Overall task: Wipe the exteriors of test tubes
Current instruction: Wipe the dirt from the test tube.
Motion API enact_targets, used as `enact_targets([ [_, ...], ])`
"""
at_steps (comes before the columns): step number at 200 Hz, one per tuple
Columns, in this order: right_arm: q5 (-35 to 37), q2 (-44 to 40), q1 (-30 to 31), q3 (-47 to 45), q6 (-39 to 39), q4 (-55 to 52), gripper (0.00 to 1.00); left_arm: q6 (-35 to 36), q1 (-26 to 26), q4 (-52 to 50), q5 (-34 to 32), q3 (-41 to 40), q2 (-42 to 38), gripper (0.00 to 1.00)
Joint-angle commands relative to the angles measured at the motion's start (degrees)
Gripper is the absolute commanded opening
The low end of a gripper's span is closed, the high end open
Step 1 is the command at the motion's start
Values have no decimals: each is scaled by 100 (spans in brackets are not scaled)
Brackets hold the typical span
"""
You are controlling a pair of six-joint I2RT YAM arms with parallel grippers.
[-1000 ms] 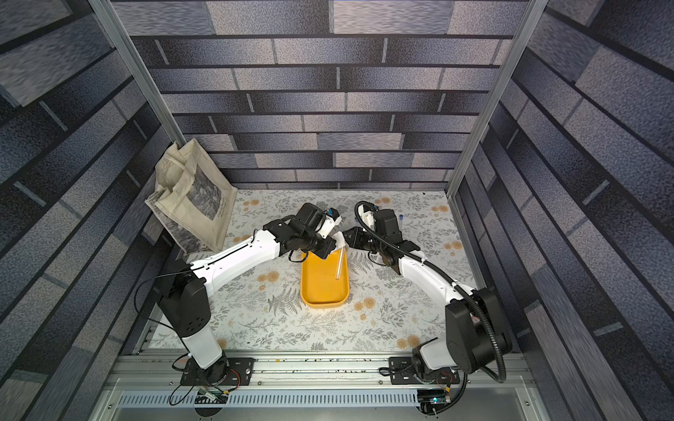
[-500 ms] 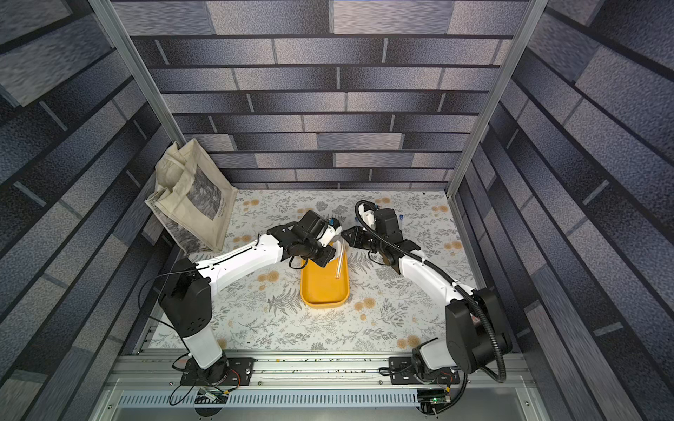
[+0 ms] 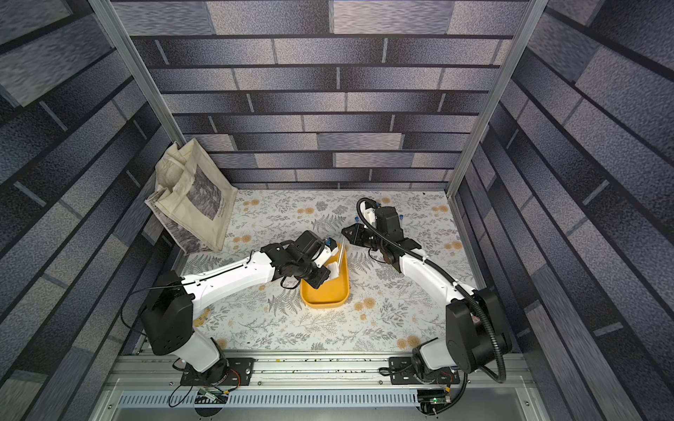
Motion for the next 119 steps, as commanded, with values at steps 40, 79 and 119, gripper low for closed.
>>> enact_targets([
  [40,-119,75,-58,214,33,31,12,-317,205,-521,-825,110,-28,0],
  [79,-161,92,-58,154,52,72,12,-310,278,-428,-705,205,-4,0],
  [119,-234,188,-62,138,113,167,12,-113,127,-255,-257,242,-23,0],
])
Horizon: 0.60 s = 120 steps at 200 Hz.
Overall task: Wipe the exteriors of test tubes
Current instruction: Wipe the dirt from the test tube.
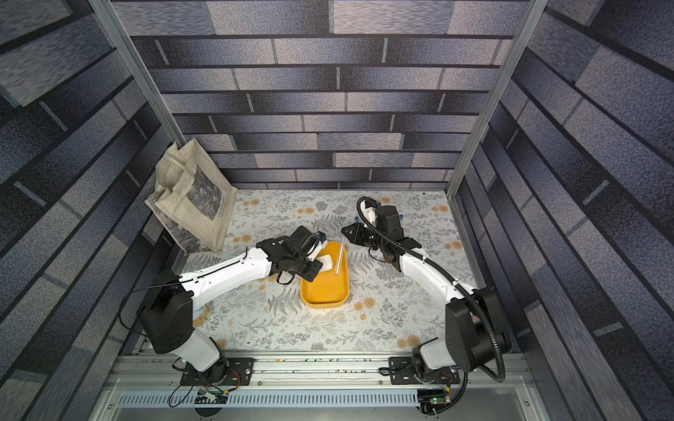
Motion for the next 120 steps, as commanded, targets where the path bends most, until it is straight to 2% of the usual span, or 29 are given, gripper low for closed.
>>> enact_targets([
  [1,-131,143,-39,107,89,161,12,114,-124,17,297,158,-24,1],
  [31,-159,199,-32,57,131,240,12,168,-175,-408,381,545,307,0],
  [120,-123,105,-31,-44,19,173,12,388,-191,-279,802,840,419,1],
])
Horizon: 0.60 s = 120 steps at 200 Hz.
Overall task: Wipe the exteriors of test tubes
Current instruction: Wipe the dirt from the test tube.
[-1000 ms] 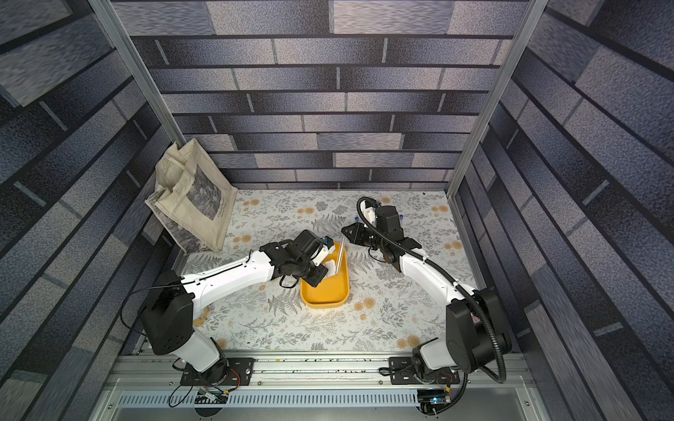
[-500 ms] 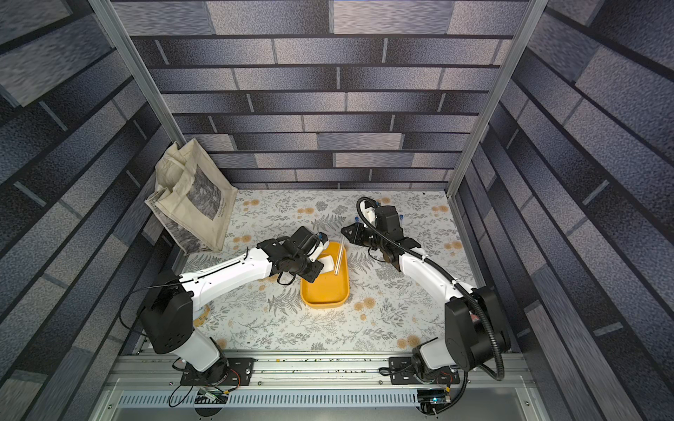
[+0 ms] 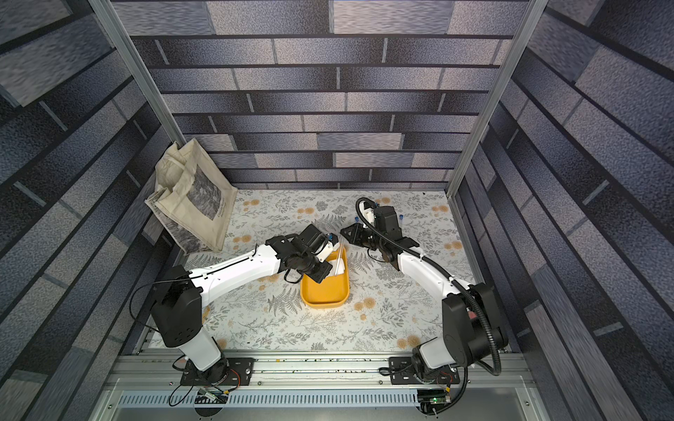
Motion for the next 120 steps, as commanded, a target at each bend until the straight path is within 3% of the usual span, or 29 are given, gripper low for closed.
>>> enact_targets([
  [1,-66,-51,-35,-44,-65,121,12,207,7,-63,195,291,30,1],
  [120,-199,-102,-31,-9,-102,13,12,744,441,-357,674,1465,465,1],
])
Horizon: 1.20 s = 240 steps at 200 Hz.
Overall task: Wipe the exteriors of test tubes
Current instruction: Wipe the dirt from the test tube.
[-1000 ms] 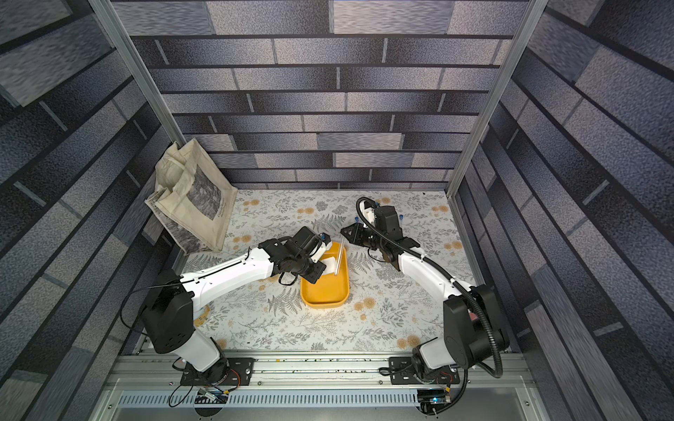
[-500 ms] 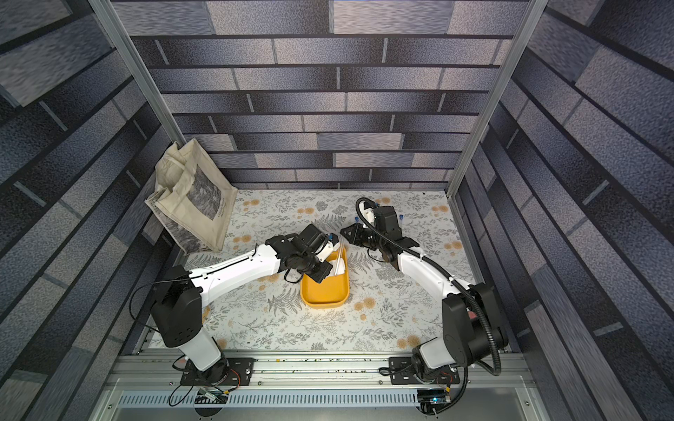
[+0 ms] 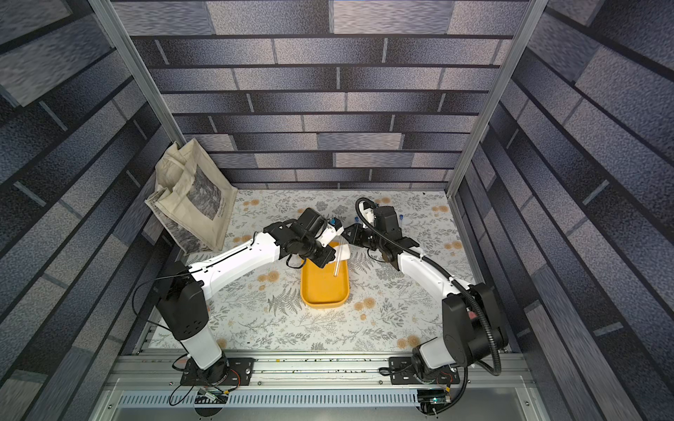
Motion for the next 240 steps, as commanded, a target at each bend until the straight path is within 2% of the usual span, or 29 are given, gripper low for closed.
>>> enact_targets([
  [1,-90,-103,-31,-13,-97,16,12,241,93,-185,207,354,96,1],
  [64,-116,-61,-32,58,-142,-57,12,395,238,-348,255,776,234,1],
  [92,-102,-36,-31,95,-124,-49,12,412,229,-379,299,716,209,1],
  [240,-87,217,-51,439,-207,-200,13,-57,-169,122,411,-1078,-1014,3],
])
